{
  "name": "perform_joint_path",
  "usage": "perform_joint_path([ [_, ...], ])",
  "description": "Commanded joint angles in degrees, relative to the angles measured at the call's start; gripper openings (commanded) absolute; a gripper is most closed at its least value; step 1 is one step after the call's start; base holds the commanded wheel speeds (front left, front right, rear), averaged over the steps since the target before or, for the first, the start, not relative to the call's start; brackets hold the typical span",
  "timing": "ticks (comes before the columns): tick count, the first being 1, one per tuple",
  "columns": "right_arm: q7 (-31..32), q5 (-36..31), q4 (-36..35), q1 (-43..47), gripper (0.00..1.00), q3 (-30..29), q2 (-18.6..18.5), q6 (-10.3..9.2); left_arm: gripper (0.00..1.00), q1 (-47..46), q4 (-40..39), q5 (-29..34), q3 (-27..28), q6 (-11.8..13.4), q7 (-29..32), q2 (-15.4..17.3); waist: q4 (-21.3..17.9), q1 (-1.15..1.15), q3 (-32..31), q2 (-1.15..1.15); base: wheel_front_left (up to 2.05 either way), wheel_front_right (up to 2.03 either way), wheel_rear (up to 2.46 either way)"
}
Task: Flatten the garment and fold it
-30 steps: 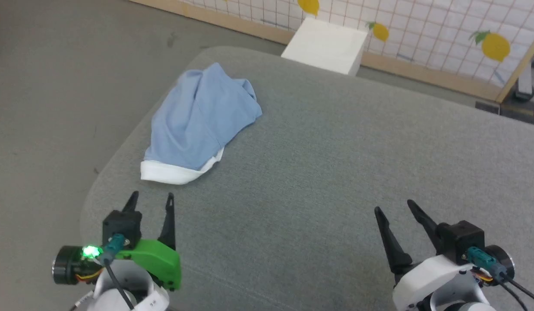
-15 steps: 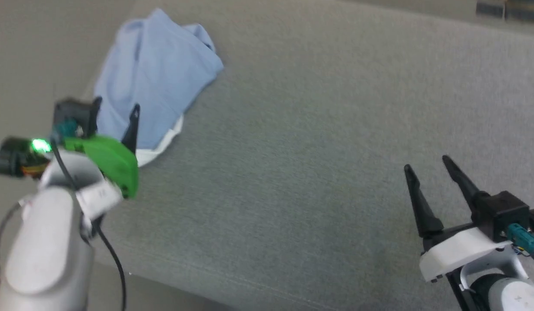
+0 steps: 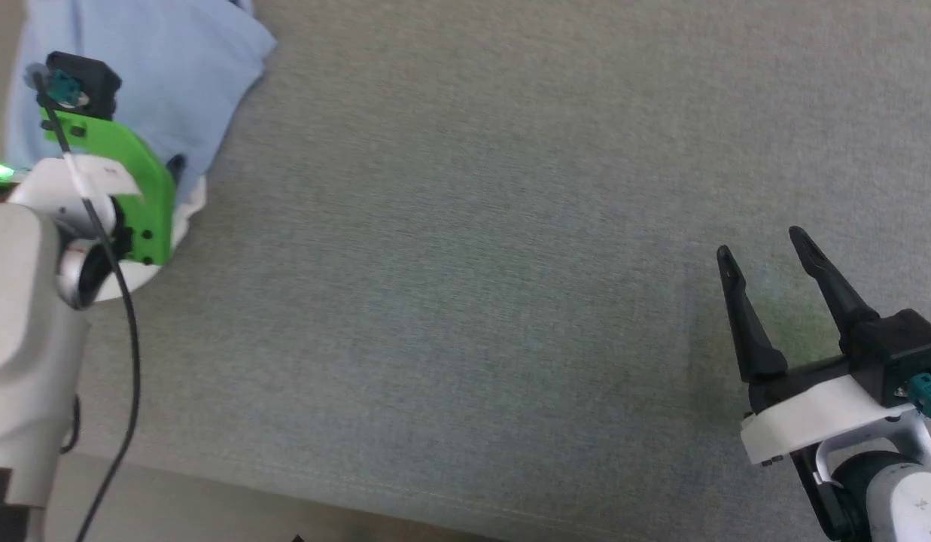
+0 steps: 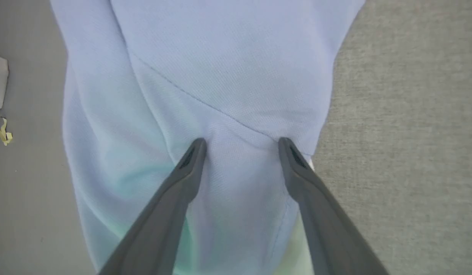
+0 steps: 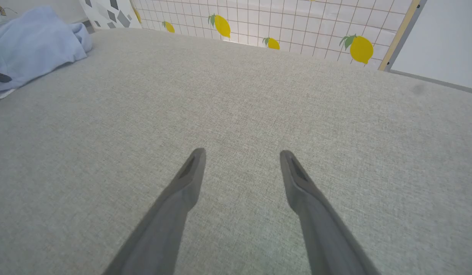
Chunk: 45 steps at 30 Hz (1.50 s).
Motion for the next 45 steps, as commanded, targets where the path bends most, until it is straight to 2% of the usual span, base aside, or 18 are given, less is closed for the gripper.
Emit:
perform_joint_path([
  [1, -0.3, -0.4, -0.3, -0.8, 1.0, 0.1, 0.2, -0.1, 1.0, -1.4, 1.3, -1.5, -0.5, -0.2, 1.7, 1.1, -2.8, -0.01, 3.2, 0.0, 0.0, 0.0, 0.0],
  [8, -1.0, -0.6, 0.0, -1.2, 1.0, 0.1, 0.6, -0.1, 1.0, -2.5, 5.0, -7.7, -3.5, -0.2, 10.8, 4.2, -3.8, -0.01, 4.6, 0.0, 0.0, 0.0, 0.0],
  [9, -1.1, -0.6, 0.1, -1.3, 1.0, 0.1, 0.7, -0.1, 0.23, -2.3, 4.7, -8.8, -4.2, -0.2, 11.7, 4.6, -3.8, -0.01, 4.6, 0.0, 0.0, 0.0, 0.0],
  [10, -1.2, -0.6, 0.2, -1.3, 1.0, 0.0, 0.8, -0.1, 0.0, -2.2, 4.4, -9.6, -4.6, -0.2, 12.0, 4.9, -3.8, -0.01, 4.6, 0.0, 0.0, 0.0, 0.0],
  [14, -1.3, -0.6, 1.1, -1.6, 1.0, -0.2, 1.3, -0.1, 0.0, -1.4, 3.6, -11.7, -4.6, -0.2, 10.8, 5.6, -3.6, -0.01, 3.2, 0.0, 0.0, 0.0, 0.0],
  [19, -1.8, 0.1, 3.2, -1.9, 1.0, -0.2, 1.5, -0.1, 0.0, -0.3, 3.0, -11.3, -3.9, -0.2, 5.0, 6.2, -3.4, -0.01, -1.1, 0.0, 0.0, 0.0, 0.0],
  [26, -1.5, 1.2, 5.7, -1.1, 1.0, -0.4, 1.7, -0.1, 0.0, -1.1, 1.3, -7.1, -1.8, 1.5, -12.5, 6.7, -2.6, -0.01, -8.2, 0.0, 0.0, 0.0, 0.0],
  [34, -1.2, 2.3, 7.8, 0.2, 1.0, -0.8, 2.0, -0.1, 0.0, -3.6, -2.4, -5.2, 0.2, 2.2, -27.6, 5.7, -2.6, -0.01, -15.5, 0.0, 0.0, 0.0, 0.0],
  [38, -1.3, 2.9, 8.7, 0.3, 1.0, -0.8, 2.4, -0.1, 0.0, -5.8, -6.4, -4.7, 0.2, 1.8, -31.5, 5.5, -3.5, -0.01, -18.2, 0.0, 0.0, 0.0, 0.0],
  [45, -1.9, 3.2, 10.1, -0.7, 1.0, -1.0, 3.1, -0.1, 0.0, -10.7, -13.7, -4.8, -1.1, 1.1, -33.4, 4.6, -7.0, -0.01, -21.1, 0.0, 0.0, 0.0, 0.0],
])
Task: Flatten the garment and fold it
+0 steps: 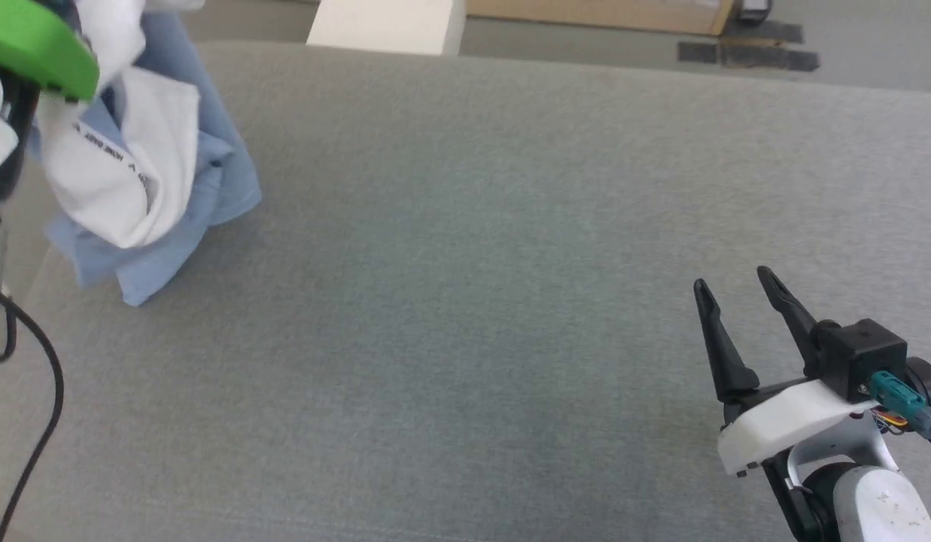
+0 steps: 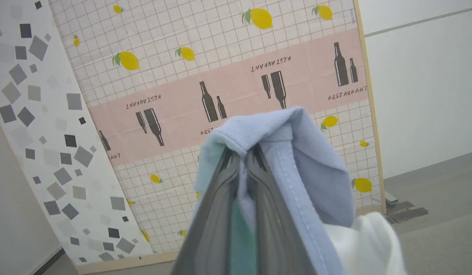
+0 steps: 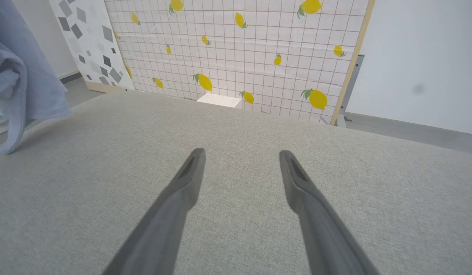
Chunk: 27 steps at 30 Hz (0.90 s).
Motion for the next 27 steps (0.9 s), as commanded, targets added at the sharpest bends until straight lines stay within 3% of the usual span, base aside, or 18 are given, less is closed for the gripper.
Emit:
perform_joint_path([
  [1, -0.5, 0.3, 0.3, -0.6, 1.0, -0.3, 0.3, -0.1, 0.0, -2.2, -1.4, 0.1, -0.6, -0.3, -0.3, -1.1, -3.2, 0.0, -2.2, 0.0, 0.0, 0.0, 0.0],
  [13, -3.2, -0.8, 0.8, -3.0, 1.0, -5.2, 1.2, -0.1, 0.0, -7.5, -9.1, -1.8, -11.3, -1.2, 4.4, -7.6, -13.1, 0.0, -1.2, 0.0, 0.0, 0.0, 0.0],
  [22, -5.4, 0.5, 1.3, -5.0, 1.0, -8.4, 1.4, -0.1, 0.0, 6.6, -7.5, -2.4, -24.8, 1.4, 8.1, -18.2, -19.0, 0.0, 1.7, 0.0, 0.0, 0.0, 0.0],
  [27, -6.3, 1.3, 2.0, -5.5, 1.0, -8.6, 1.4, -0.1, 0.0, 14.5, -4.2, -1.6, -32.3, 2.1, 9.5, -21.8, -20.6, 0.0, 3.3, 0.0, 0.0, 0.0, 0.0],
])
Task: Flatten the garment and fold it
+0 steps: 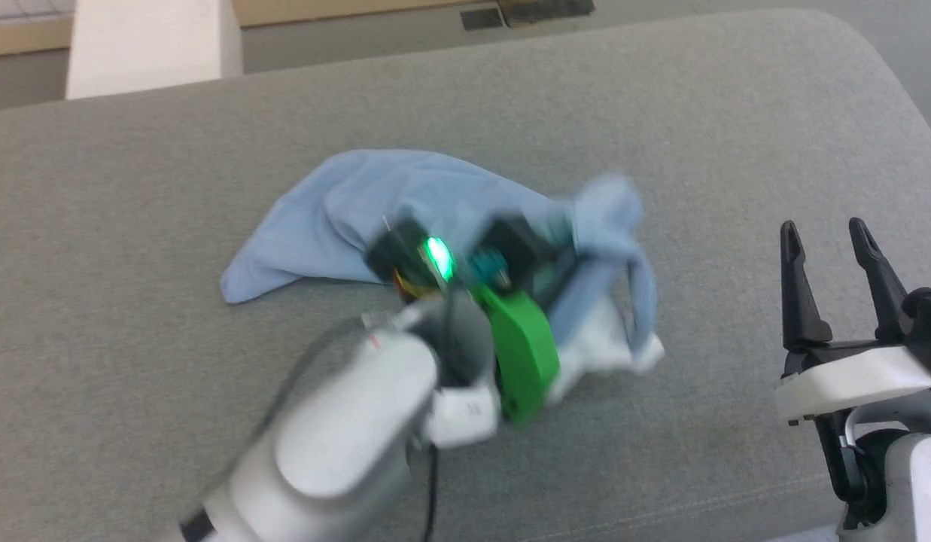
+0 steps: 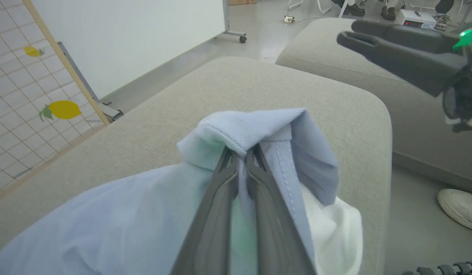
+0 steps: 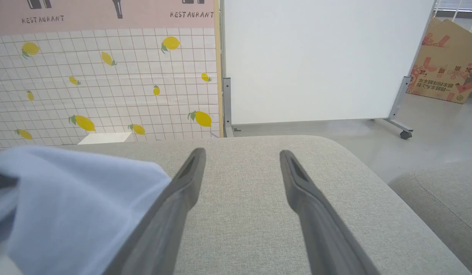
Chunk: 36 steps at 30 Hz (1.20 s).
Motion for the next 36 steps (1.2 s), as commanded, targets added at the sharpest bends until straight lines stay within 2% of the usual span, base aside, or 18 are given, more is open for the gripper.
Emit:
perform_joint_path([
  [1, -0.6, 0.5, 0.4, -1.1, 1.0, 0.1, 0.2, -0.09, 0.0, 1.9, 0.9, -0.1, -1.1, 0.3, 0.4, -0.6, -1.8, 0.0, 1.9, -0.01, 0.0, 0.0, 0.0],
  [2, -0.7, 0.6, 0.6, -1.2, 1.0, 0.1, 0.2, -0.09, 0.02, 2.8, 1.4, 0.0, -2.1, 0.3, 0.6, -1.0, -1.9, 0.0, 2.0, -0.01, 0.0, 0.0, 0.0],
  [3, -0.8, 0.7, 0.8, -1.2, 1.0, 0.2, 0.2, -0.09, 1.0, 3.7, 1.7, 0.1, -3.3, 0.1, 0.6, -1.3, -1.9, 0.0, 2.1, -0.01, 0.0, 0.0, 0.0],
  [7, -0.8, 0.8, 1.7, -1.0, 1.0, 0.5, 0.2, -0.09, 1.0, 5.8, 1.5, -0.1, -5.7, -0.5, 0.3, -2.1, -1.3, 0.0, 1.6, -0.01, 0.0, 0.0, 0.0],
  [10, -0.4, 0.7, 2.4, -0.6, 1.0, 0.6, 0.2, -0.09, 1.0, 5.9, 0.6, -0.3, -5.5, -0.5, -0.6, -2.0, 0.0, 0.0, 0.1, -0.01, 0.0, 0.0, 0.0],
  [13, 0.1, 0.4, 3.0, -0.3, 1.0, 0.9, 0.2, -0.09, 1.0, 5.2, -0.7, -0.8, -4.0, 0.1, -1.8, -1.8, 1.4, 0.0, -1.9, -0.01, 0.0, 0.0, 0.0],
  [17, 1.1, 0.0, 3.3, 0.3, 1.0, 1.1, 0.2, -0.09, 1.0, 3.9, -2.1, -1.4, -0.1, 2.1, -3.7, -0.8, 3.8, 0.0, -4.8, -0.01, 0.0, 0.0, 0.0],
  [21, 2.6, -0.3, 3.1, 1.5, 1.0, 1.8, 0.2, -0.09, 1.0, 3.5, -2.4, -1.4, 5.3, 5.2, -6.7, 2.8, 6.2, 0.0, -7.4, -0.01, 0.0, 0.0, 0.0],
  [28, 4.9, -0.2, 1.5, 4.2, 1.0, 2.3, 0.2, -0.09, 1.0, 9.4, -4.1, -2.0, 14.7, 11.8, -10.6, 12.5, 10.6, 0.0, -9.0, -0.01, 0.0, 0.0, 0.0],
  [32, 5.8, 0.0, 1.0, 5.5, 1.0, 3.1, 0.2, -0.09, 1.0, 15.3, -5.8, -1.7, 17.6, 14.7, -13.4, 16.9, 12.3, 0.0, -9.2, -0.01, 0.0, 0.0, 0.0],
  [36, 6.2, 0.3, 0.7, 6.5, 1.0, 3.2, 0.2, -0.09, 1.0, 22.2, -7.9, -1.2, 18.2, 17.2, -16.3, 19.0, 13.6, 0.0, -9.3, -0.01, 0.0, 0.0, 0.0],
])
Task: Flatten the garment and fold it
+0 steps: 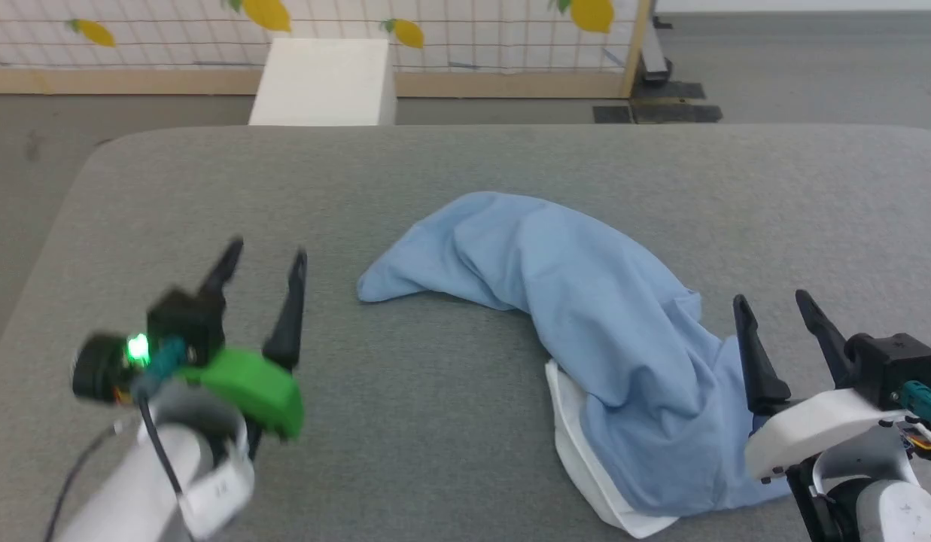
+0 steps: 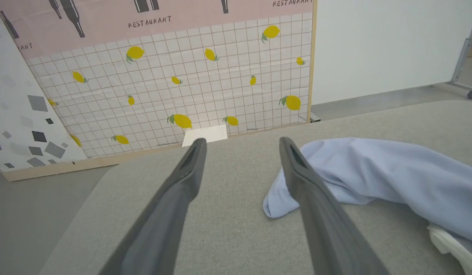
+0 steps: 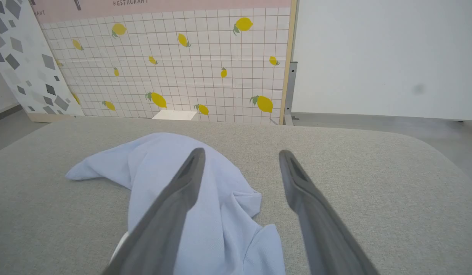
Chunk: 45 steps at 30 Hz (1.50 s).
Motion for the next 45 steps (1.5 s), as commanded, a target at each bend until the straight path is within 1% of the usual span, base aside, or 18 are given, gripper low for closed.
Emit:
perform_joint_path([
  [1, 0.3, 0.2, -0.2, 1.0, 1.0, 0.1, 0.1, -0.09, 1.0, 2.8, -1.0, 0.8, -0.2, 0.8, -1.2, 0.3, 1.6, 0.0, -0.8, 0.0, 0.0, 0.0, 0.0],
  [7, 1.2, 0.1, -0.1, 2.2, 1.0, 0.7, 0.1, -0.09, 1.0, 9.3, -3.8, 2.5, -2.0, 3.1, -4.4, 0.3, 2.6, 0.0, -1.0, 0.0, 0.0, 0.0, 0.0],
  [11, 1.9, 0.0, 0.2, 2.6, 1.0, 0.8, 0.1, -0.09, 1.0, 10.7, -4.5, 2.6, -2.2, 4.3, -5.1, -0.3, 3.2, 0.0, -0.9, 0.0, 0.0, 0.0, 0.0],
  [14, 2.1, -0.1, 0.2, 2.8, 1.0, 0.8, 0.1, -0.09, 1.0, 10.2, -4.7, 2.7, -2.4, 4.4, -4.8, -0.4, 3.5, 0.0, -0.8, 0.0, 0.0, 0.0, 0.0],
  [17, 2.4, -0.2, -0.1, 2.8, 1.0, 0.7, 0.1, -0.09, 1.0, 9.3, -5.1, 2.8, -2.6, 3.9, -4.5, -0.4, 3.7, 0.0, -0.3, 0.0, 0.0, 0.0, 0.0],
  [20, 4.0, -0.4, -0.7, 1.9, 1.0, -0.4, 0.0, -0.09, 1.0, 8.7, -5.3, 2.9, -2.6, 3.9, -4.2, -0.2, 3.9, 0.0, 0.8, 0.0, 0.0, 0.0, 0.0],
  [22, 7.5, 0.4, -0.7, 0.8, 1.0, -0.2, -1.3, -0.09, 1.0, 8.4, -5.4, 2.9, -2.5, 4.0, -4.2, -0.1, 4.2, 0.0, 1.7, 0.0, 0.0, 0.0, 0.0],
  [24, 12.5, 2.0, -0.5, -0.8, 1.0, 0.2, -3.2, -0.09, 1.0, 8.1, -5.6, 3.0, -2.4, 4.1, -4.3, -0.1, 4.6, 0.0, 3.0, 0.0, 0.0, 0.0, 0.0],
  [31, 35.6, 9.3, 2.5, -8.3, 1.0, 4.7, -13.9, -0.09, 1.0, 5.9, -6.0, 3.7, -2.6, 4.3, -4.6, -0.9, 7.4, 0.0, 8.6, 0.0, 0.0, 0.0, 0.0],
  [33, 40.8, 11.4, 3.7, -10.6, 1.0, 6.9, -17.0, -0.09, 1.0, 5.1, -6.0, 3.9, -2.8, 4.2, -4.6, -1.2, 8.5, 0.0, 10.3, 0.0, 0.0, 0.0, 0.0],
  [35, 44.4, 13.7, 5.0, -12.9, 1.0, 7.8, -18.7, -0.09, 1.0, 4.3, -5.9, 4.1, -2.9, 4.2, -4.8, -1.6, 9.6, 0.0, 11.8, 0.0, 0.0, 0.0, 0.0],
  [37, 46.5, 14.7, 6.2, -15.0, 1.0, 9.0, -20.3, -0.09, 1.0, 3.5, -5.7, 4.3, -2.9, 4.3, -5.0, -2.0, 10.6, 0.0, 13.1, 0.0, 0.0, 0.0, 0.0],
  [40, 47.8, 14.9, 8.4, -17.2, 1.0, 10.5, -22.1, -0.09, 1.0, 2.4, -5.4, 4.6, -3.1, 4.2, -5.4, -2.6, 12.2, 0.0, 14.9, 0.0, 0.0, 0.0, 0.0],
  [42, 47.9, 14.6, 10.0, -18.0, 1.0, 11.9, -22.8, -0.09, 1.0, 1.8, -5.1, 4.8, -3.2, 4.1, -5.7, -3.0, 12.9, 0.0, 15.7, 0.0, 0.0, 0.0, 0.0],
  [45, 47.8, 14.3, 12.7, -18.2, 1.0, 13.6, -22.9, -0.09, 1.0, 1.2, -4.6, 4.9, -3.4, 4.1, -6.0, -3.4, 13.7, 0.0, 16.2, 0.0, 0.0, 0.0, 0.0],
])
